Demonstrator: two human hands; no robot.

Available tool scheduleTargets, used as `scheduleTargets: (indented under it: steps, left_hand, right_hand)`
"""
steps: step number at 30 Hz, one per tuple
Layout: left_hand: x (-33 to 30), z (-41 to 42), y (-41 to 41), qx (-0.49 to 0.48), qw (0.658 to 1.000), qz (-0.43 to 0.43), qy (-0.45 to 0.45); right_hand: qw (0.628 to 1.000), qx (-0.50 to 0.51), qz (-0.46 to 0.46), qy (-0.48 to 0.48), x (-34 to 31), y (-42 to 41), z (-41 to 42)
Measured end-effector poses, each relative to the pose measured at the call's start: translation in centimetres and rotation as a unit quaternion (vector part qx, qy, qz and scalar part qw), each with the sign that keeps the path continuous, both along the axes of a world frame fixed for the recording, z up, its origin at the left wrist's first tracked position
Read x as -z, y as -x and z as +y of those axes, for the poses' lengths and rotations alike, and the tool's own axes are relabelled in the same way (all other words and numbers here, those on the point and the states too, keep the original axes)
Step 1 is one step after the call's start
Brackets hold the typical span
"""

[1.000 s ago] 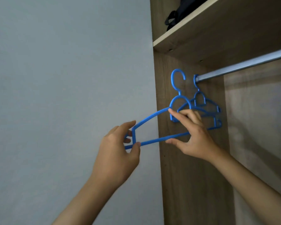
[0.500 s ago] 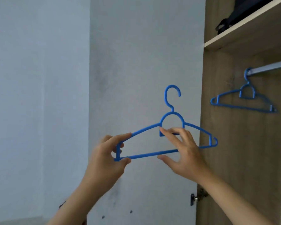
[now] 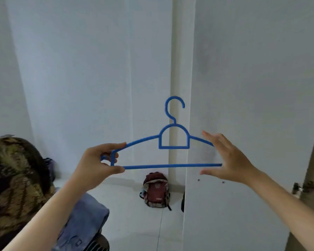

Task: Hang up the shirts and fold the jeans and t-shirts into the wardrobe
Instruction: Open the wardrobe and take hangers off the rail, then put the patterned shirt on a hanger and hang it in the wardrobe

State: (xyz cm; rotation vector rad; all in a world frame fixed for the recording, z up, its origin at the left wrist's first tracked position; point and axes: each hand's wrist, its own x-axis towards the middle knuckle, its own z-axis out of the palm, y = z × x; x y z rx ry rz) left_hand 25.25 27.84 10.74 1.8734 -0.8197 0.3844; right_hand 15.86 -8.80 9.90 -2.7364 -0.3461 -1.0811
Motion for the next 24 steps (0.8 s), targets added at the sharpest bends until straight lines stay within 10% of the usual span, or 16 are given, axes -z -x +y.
scheduleTargets:
  steps: [24]
  left_hand:
    - [5.2, 44.8, -13.4, -0.305, 0.952, 0.004, 0.033]
  right_hand:
    - [0.961, -0.268, -0.001, 0.074, 2.3, -32.8, 43.2]
